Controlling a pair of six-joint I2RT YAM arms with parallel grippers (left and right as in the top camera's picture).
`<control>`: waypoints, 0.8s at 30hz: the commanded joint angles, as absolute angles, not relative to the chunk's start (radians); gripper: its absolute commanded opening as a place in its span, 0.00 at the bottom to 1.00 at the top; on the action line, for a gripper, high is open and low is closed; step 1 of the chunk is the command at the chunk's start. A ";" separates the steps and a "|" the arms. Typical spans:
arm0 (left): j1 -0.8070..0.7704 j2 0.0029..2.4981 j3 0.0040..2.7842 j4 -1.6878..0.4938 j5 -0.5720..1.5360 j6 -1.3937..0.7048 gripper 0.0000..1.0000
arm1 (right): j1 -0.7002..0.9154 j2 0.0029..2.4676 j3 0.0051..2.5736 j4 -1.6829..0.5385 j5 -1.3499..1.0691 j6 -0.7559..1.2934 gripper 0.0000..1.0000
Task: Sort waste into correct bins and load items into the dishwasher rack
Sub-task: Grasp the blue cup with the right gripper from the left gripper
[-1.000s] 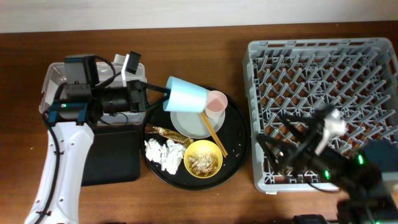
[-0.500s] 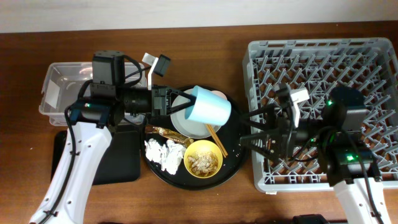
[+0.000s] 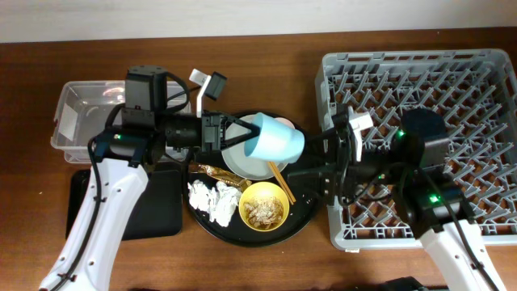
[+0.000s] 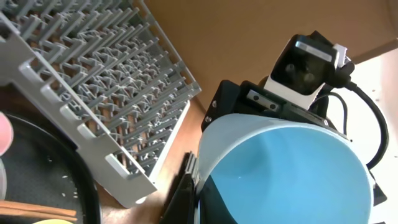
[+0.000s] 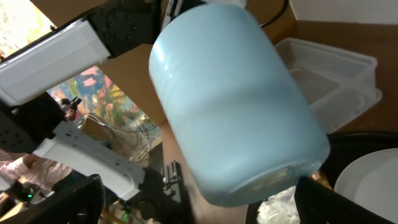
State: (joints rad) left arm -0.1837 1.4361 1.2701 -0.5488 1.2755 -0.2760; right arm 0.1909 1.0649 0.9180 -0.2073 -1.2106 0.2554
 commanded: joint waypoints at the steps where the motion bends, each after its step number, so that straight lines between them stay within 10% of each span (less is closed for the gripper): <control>1: -0.210 1.424 1.285 -0.555 1.348 -0.260 0.00 | 0.209 1.096 0.933 -0.143 -1.181 0.241 0.97; 24: -0.129 1.424 1.285 -0.528 1.474 -0.260 0.00 | 0.059 1.098 0.933 -0.097 -1.411 0.195 0.98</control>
State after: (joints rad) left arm -0.1276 1.4357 1.2701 -0.5327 1.4303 -0.2760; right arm 0.0677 1.0943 0.9184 -0.0998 -1.3270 0.2054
